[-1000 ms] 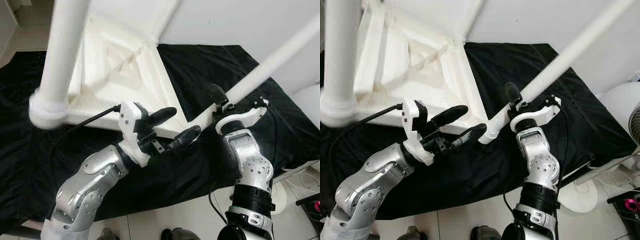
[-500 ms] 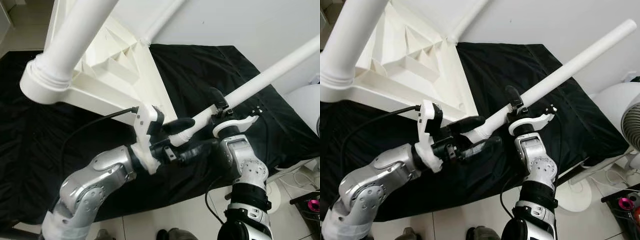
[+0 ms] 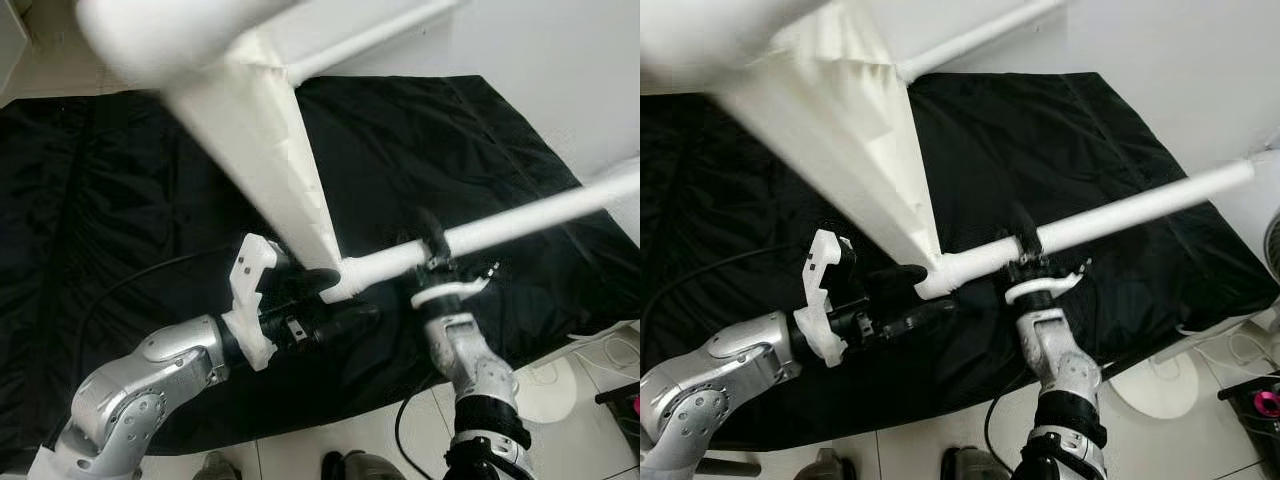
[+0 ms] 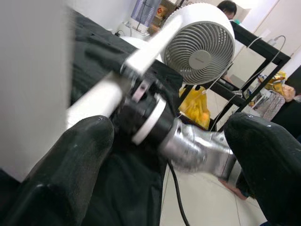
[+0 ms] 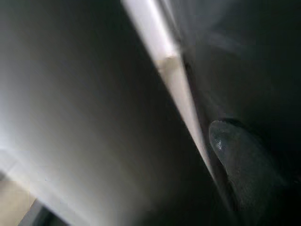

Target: Building children table

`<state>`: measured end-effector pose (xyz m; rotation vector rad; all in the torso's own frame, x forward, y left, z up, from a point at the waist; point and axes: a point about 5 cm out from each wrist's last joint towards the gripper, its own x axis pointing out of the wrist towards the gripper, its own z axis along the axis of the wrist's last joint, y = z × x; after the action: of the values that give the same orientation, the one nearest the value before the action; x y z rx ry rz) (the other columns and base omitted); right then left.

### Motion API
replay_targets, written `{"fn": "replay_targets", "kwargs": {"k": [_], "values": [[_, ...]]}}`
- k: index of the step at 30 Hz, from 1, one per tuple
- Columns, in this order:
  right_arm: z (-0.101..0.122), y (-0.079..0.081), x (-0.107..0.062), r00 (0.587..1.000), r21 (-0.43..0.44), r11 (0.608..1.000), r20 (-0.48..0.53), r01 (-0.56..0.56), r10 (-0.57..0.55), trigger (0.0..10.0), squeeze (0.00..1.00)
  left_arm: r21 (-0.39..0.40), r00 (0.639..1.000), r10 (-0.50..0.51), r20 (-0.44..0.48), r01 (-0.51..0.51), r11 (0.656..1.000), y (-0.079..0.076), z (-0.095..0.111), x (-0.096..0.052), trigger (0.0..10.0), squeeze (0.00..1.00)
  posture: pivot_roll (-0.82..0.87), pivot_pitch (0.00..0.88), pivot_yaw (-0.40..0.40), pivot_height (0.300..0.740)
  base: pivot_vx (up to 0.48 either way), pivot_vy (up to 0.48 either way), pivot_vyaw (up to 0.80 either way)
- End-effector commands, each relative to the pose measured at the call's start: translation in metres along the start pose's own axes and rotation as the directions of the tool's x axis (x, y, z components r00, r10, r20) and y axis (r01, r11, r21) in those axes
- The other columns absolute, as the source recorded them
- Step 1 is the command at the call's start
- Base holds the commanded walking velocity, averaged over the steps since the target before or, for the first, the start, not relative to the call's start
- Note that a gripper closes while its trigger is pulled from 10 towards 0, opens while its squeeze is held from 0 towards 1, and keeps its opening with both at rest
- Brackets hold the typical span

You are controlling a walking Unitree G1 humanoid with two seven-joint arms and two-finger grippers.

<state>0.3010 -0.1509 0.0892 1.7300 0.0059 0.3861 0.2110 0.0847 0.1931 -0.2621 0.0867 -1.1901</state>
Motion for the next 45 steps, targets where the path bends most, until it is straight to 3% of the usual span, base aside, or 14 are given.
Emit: {"fn": "replay_targets", "kwargs": {"k": [1,17,18,19,20,21,22,27,28,29,39,41,44,45], "values": [[-0.005,-0.02,-0.012,0.997,0.038,0.996,0.012,0.075,-0.076,10.0,0.0,0.009,0.965,-0.263,-0.015,0.263,0.965,-0.016,0.0,-0.002,10.0,0.0,0.0,0.148,-0.022,0.74,0.0,0.0,0.0],[0.005,-0.025,-0.023,0.997,-0.068,0.995,0.0,0.072,-0.072,10.0,0.0,0.029,0.977,-0.203,-0.063,0.205,0.978,0.0,0.0,-0.003,10.0,0.0,-0.02,0.144,0.005,0.74,0.0,0.0,0.0],[0.006,-0.025,-0.028,0.997,-0.092,0.993,-0.005,0.073,-0.074,10.0,0.18,0.031,0.977,-0.202,-0.069,0.204,0.978,0.001,0.0,-0.003,10.0,0.0,-0.02,0.141,0.005,0.74,0.0,0.0,0.0],[0.007,-0.024,-0.031,0.997,-0.101,0.992,-0.004,0.076,-0.076,10.0,0.18,0.032,0.977,-0.202,-0.07,0.205,0.978,0.001,0.0,-0.003,10.0,0.0,-0.02,0.141,0.005,0.74,0.0,0.0,0.0],[0.007,-0.023,-0.034,0.997,-0.102,0.992,-0.005,0.078,-0.079,10.0,0.32,0.032,0.977,-0.202,-0.071,0.205,0.978,0.001,0.0,-0.003,10.0,0.0,-0.02,0.141,0.005,0.74,0.0,0.0,0.0],[0.008,-0.022,-0.039,0.997,-0.112,0.991,-0.006,0.072,-0.073,10.0,0.6,0.033,0.977,-0.202,-0.074,0.205,0.978,0.001,0.0,-0.003,10.0,0.0,-0.02,0.141,0.005,0.74,0.0,0.0,0.0],[0.01,-0.02,-0.044,0.998,-0.126,0.99,-0.007,0.061,-0.062,10.0,1.0,0.035,0.977,-0.198,-0.078,0.201,0.979,0.002,-0.001,-0.003,10.0,0.0,-0.02,0.139,0.004,0.74,0.0,0.0,0.0],[0.014,-0.016,-0.056,0.998,-0.157,0.986,0.007,0.063,-0.062,10.0,1.0,0.038,0.978,-0.194,-0.082,0.197,0.98,0.003,-0.002,-0.004,10.0,0.0,-0.03,0.14,0.002,0.74,0.0,0.0,0.0],[0.016,-0.016,-0.06,0.998,-0.167,0.984,0.016,0.065,-0.063,10.0,0.93,0.04,0.978,-0.192,-0.083,0.196,0.98,0.004,-0.002,-0.004,10.0,0.0,-0.02,0.139,0.002,0.74,0.0,0.0,0.0],[0.02,-0.014,-0.067,0.998,-0.183,0.981,0.031,0.065,-0.06,10.0,0.0,0.041,0.978,-0.191,-0.081,0.195,0.98,0.004,-0.001,-0.004,10.0,0.0,-0.03,0.138,0.003,0.74,0.0,0.0,0.0],[0.032,-0.006,-0.099,0.992,-0.242,0.963,0.08,0.116,-0.1,10.0,0.0,0.054,0.979,-0.188,-0.08,0.193,0.98,0.008,0.002,-0.004,10.0,0.0,-0.04,0.139,0.009,0.74,0.0,0.0,0.0],[0.034,-0.005,-0.113,0.99,-0.23,0.965,0.093,0.125,-0.106,10.0,0.0,0.056,0.979,-0.186,-0.083,0.191,0.98,0.009,0.002,-0.004,10.0,0.0,-0.04,0.143,0.012,0.74,0.0,0.0,0.0],[0.034,-0.005,-0.117,0.991,-0.225,0.967,0.092,0.12,-0.102,10.0,0.0,0.057,0.979,-0.184,-0.084,0.189,0.98,0.009,0.002,-0.004,10.0,0.0,-0.04,0.143,0.012,0.74,0.0,0.0,0.0],[0.036,-0.008,-0.124,0.986,-0.179,0.974,0.116,0.138,-0.118,10.0,0.0,0.063,0.98,-0.179,-0.087,0.184,0.981,0.011,0.002,-0.004,10.0,0.0,-0.04,0.144,0.013,0.74,0.0,0.0,0.0]]}}
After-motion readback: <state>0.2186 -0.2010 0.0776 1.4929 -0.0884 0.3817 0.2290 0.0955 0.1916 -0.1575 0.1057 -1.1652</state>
